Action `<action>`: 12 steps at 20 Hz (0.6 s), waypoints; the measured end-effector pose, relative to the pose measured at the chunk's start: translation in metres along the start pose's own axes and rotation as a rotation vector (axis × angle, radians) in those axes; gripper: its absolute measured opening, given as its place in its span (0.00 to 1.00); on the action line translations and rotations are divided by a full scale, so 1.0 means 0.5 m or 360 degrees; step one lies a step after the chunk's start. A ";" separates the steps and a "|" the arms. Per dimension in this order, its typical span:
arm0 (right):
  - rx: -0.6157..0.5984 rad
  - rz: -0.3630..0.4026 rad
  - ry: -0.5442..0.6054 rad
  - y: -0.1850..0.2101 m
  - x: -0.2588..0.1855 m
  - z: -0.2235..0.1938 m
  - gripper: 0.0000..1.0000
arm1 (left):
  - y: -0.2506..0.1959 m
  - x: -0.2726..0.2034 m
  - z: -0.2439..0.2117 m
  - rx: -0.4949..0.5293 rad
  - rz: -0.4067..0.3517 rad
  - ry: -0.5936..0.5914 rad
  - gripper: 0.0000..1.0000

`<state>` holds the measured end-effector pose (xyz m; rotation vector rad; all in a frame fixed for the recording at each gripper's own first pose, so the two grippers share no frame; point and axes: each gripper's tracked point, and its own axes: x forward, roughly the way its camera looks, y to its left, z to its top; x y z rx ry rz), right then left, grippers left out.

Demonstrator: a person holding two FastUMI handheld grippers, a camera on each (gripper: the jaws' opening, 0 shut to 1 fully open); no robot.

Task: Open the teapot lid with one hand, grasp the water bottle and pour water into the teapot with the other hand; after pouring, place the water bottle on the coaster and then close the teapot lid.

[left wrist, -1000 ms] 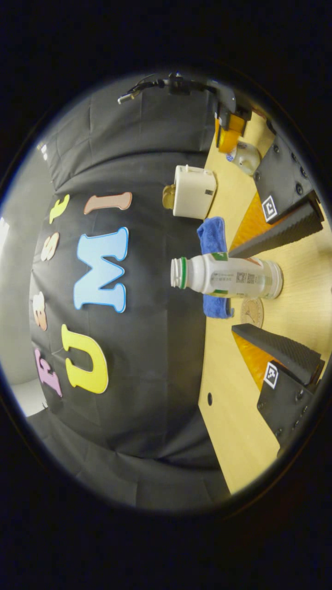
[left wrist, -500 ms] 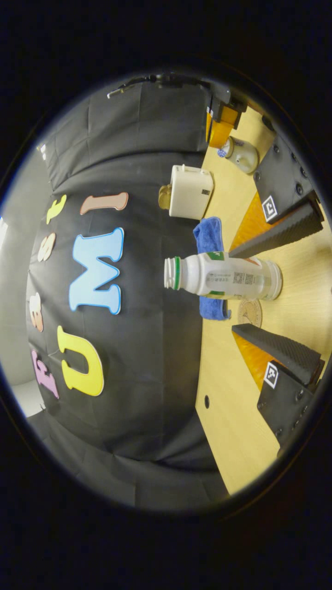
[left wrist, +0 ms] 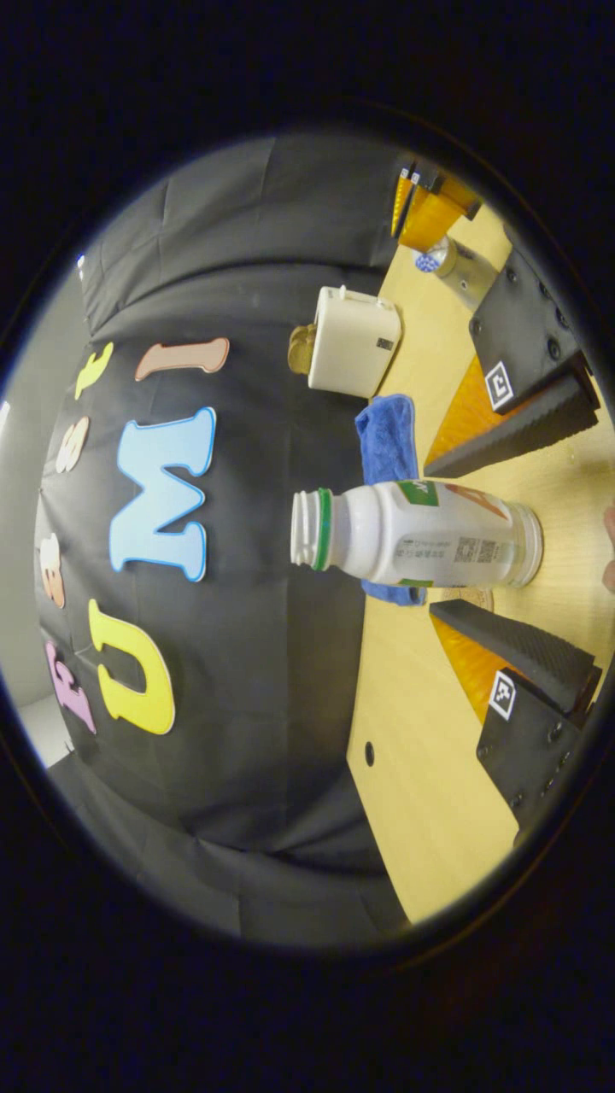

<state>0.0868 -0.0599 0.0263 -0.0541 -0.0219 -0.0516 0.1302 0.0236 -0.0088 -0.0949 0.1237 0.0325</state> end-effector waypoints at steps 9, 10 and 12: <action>0.0034 0.0052 -0.0017 0.007 -0.011 -0.005 0.06 | 0.010 0.055 -0.032 0.0052 0.0018 0.0089 0.82; 0.0039 0.0057 -0.0023 0.006 -0.013 -0.003 0.06 | 0.018 0.051 -0.036 0.0039 0.0036 0.0099 0.77; 0.0041 0.0056 -0.0043 0.006 -0.023 0.006 0.06 | 0.027 0.040 -0.038 0.0044 0.0039 0.0126 0.74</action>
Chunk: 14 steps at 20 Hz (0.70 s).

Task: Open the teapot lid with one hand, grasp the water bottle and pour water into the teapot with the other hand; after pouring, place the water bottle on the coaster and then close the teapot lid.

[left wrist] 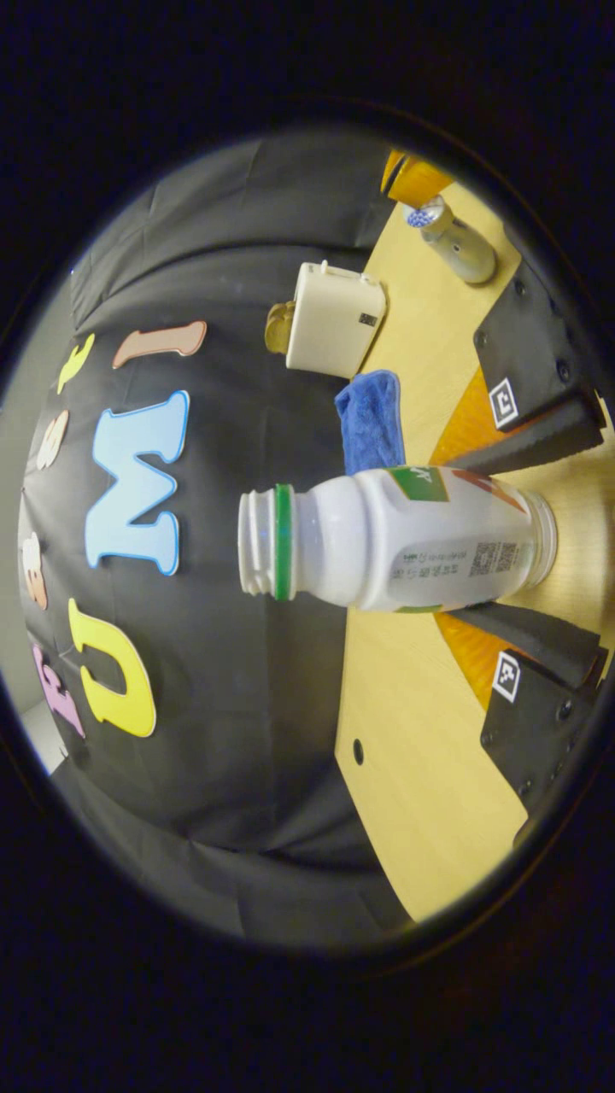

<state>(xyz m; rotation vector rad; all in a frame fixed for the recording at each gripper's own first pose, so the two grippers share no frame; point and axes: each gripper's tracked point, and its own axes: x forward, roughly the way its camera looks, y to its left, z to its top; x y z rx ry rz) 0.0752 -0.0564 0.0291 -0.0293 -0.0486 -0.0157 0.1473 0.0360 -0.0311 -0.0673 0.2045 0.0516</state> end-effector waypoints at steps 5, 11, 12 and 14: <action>0.0001 0.0024 0.0002 0.006 -0.046 0.000 0.06 | 0.020 -0.036 0.019 0.0222 0.0011 -0.0057 0.72; 0.0008 -0.0010 0.0021 -0.018 -0.135 -0.007 0.06 | -0.024 -0.055 0.019 0.0575 -0.0031 -0.0104 0.77; 0.0010 -0.0021 0.0025 -0.025 -0.147 -0.006 0.06 | -0.037 -0.052 0.016 0.0624 -0.0044 -0.0097 0.77; 0.0022 -0.0042 0.0038 -0.038 -0.169 -0.009 0.06 | -0.060 -0.045 0.012 0.0720 -0.0072 -0.0091 0.82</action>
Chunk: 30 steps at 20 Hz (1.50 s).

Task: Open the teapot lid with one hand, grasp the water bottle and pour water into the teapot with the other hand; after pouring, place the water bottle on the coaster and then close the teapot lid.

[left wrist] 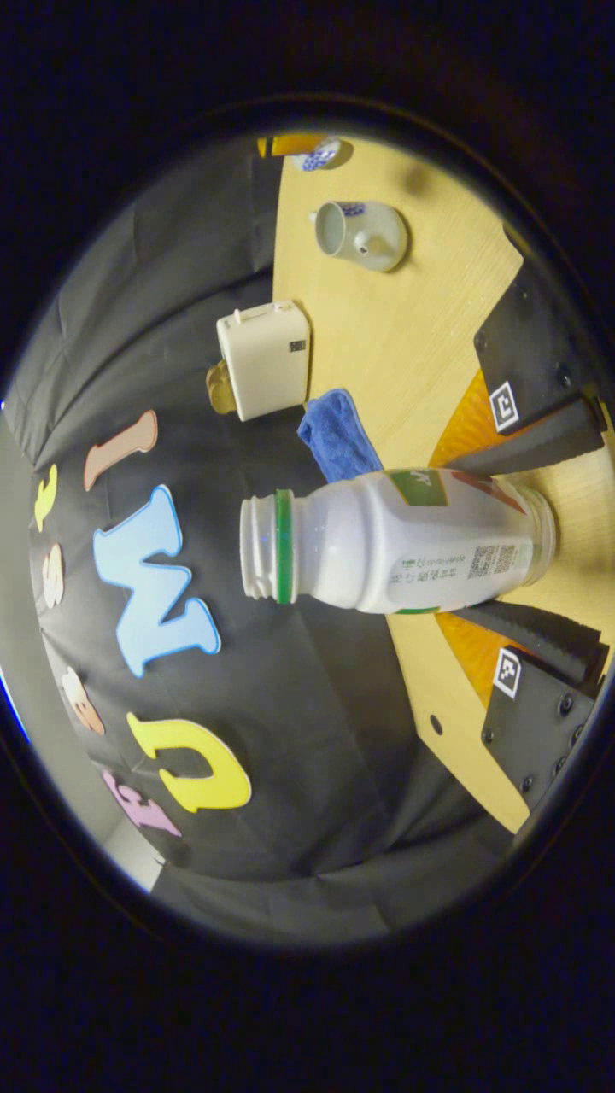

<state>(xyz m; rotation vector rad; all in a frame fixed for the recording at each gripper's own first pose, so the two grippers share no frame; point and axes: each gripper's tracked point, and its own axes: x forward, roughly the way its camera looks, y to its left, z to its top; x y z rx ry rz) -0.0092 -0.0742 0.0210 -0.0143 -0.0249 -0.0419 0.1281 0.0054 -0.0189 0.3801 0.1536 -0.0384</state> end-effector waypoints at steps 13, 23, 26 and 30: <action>0.0009 -0.0119 0.0029 -0.066 -0.054 -0.017 0.06 | -0.113 0.034 0.059 0.0733 -0.0099 -0.0085 0.82; 0.0043 -0.0150 0.0018 -0.091 -0.059 -0.016 0.06 | -0.173 0.061 0.091 0.1207 -0.0134 -0.0154 0.82; 0.0056 -0.0162 0.0015 -0.100 -0.062 -0.015 0.06 | -0.197 0.065 0.096 0.1308 -0.0152 -0.0165 0.82; 0.0070 -0.0184 0.0025 -0.114 -0.065 -0.023 0.06 | -0.227 0.064 0.115 0.1446 -0.0150 -0.0224 0.82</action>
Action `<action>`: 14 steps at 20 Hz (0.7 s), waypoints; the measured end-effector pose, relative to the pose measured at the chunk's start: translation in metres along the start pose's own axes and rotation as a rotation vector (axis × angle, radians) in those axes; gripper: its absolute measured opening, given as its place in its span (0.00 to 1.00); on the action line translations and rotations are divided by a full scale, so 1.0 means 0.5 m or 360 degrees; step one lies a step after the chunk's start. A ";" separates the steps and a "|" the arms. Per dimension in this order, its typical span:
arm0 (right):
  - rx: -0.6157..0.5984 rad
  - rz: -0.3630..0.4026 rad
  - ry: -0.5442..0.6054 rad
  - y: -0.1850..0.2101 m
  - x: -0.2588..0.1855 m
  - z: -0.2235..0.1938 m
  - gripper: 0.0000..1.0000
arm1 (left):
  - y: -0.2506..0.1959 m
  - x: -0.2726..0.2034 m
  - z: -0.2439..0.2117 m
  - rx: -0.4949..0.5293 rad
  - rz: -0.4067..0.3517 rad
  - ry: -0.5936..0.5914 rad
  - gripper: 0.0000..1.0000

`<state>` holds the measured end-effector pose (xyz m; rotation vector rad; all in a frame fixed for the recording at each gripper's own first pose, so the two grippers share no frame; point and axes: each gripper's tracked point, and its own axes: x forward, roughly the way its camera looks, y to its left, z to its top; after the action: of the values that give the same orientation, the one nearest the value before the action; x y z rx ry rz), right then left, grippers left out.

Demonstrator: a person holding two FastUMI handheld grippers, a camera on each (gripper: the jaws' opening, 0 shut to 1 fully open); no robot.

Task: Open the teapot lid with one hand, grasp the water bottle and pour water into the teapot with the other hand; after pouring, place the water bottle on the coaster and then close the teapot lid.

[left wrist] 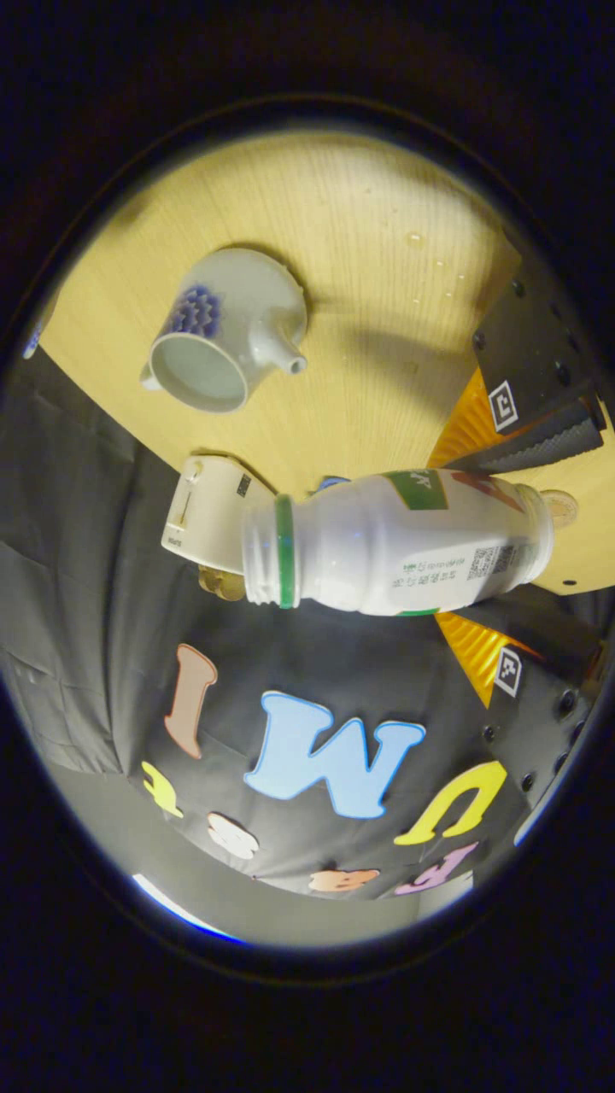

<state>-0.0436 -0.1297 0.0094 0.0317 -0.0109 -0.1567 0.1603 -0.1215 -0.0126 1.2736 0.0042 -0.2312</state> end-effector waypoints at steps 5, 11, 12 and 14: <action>0.0020 -0.0014 0.0005 -0.011 -0.003 0.000 0.06 | 0.005 0.010 0.029 0.0170 0.0037 -0.0046 0.76; 0.0032 -0.0019 0.0034 -0.021 -0.001 -0.011 0.22 | 0.000 0.020 0.054 0.0308 0.0042 -0.0069 0.82; 0.0033 -0.0020 0.0037 -0.022 -0.002 -0.013 0.22 | -0.002 0.023 0.060 0.0326 0.0039 -0.0074 0.82; 0.0030 -0.0024 0.0034 -0.025 -0.002 -0.011 0.06 | -0.004 0.023 0.059 0.0358 0.0027 -0.0071 0.82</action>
<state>-0.0465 -0.1415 0.0035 0.0520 0.0089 -0.1712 0.1677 -0.1517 -0.0072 1.4917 -0.0729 -0.2505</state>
